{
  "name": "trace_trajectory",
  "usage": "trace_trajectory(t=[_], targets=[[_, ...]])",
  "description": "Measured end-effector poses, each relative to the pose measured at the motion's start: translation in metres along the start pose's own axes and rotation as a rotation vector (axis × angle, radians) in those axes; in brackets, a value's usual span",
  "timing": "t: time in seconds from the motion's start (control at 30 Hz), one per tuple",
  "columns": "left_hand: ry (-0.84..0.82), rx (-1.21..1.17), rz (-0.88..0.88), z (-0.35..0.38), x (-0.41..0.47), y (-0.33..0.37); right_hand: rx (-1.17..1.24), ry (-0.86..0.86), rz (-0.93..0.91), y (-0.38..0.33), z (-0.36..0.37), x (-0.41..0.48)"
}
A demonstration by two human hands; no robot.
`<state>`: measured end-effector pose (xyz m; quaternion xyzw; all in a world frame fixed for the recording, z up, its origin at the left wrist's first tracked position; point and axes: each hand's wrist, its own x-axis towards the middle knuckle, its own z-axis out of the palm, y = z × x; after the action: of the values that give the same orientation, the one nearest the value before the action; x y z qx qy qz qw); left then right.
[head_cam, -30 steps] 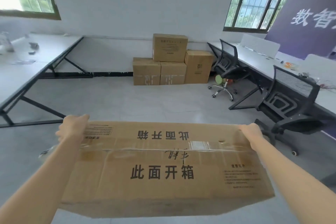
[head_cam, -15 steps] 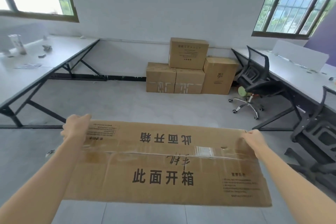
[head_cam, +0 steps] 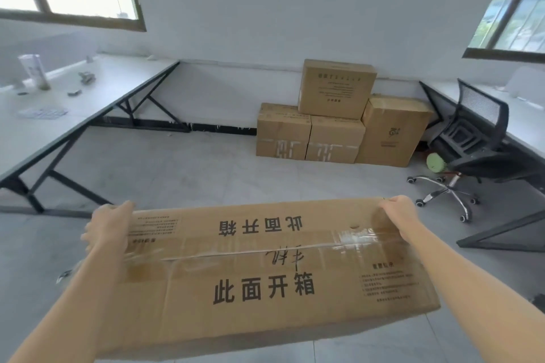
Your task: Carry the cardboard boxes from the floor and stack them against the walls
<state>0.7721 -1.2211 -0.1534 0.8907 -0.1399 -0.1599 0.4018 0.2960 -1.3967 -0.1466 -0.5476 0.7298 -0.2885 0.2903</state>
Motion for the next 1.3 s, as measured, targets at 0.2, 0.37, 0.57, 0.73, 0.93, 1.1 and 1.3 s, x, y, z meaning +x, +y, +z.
trace_trajectory(t=[0.2, 0.37, 0.57, 0.73, 0.93, 1.1, 1.3], targets=[[-0.065, 0.022, 0.049, 0.067, 0.081, 0.095, -0.007, 0.081, 0.036, -0.065, 0.016, 0.100], [-0.100, 0.034, 0.137, 0.130, 0.117, 0.152, -0.001, 0.171, 0.104, -0.072, 0.022, 0.157], [-0.110, -0.035, 0.159, 0.213, 0.144, 0.224, 0.044, 0.216, 0.169, -0.069, 0.029, 0.247], [-0.120, -0.069, 0.166, 0.294, 0.169, 0.308, 0.090, 0.213, 0.181, -0.082, 0.025, 0.358], [-0.126, -0.124, 0.105, 0.383, 0.200, 0.390, 0.059, 0.206, 0.181, -0.109, 0.020, 0.480], [-0.123, -0.161, 0.051, 0.435, 0.234, 0.439, 0.030, 0.233, 0.147, -0.140, 0.027, 0.556], [-0.129, -0.202, 0.032, 0.509, 0.300, 0.503, -0.002, 0.256, 0.115, -0.185, 0.054, 0.651]])
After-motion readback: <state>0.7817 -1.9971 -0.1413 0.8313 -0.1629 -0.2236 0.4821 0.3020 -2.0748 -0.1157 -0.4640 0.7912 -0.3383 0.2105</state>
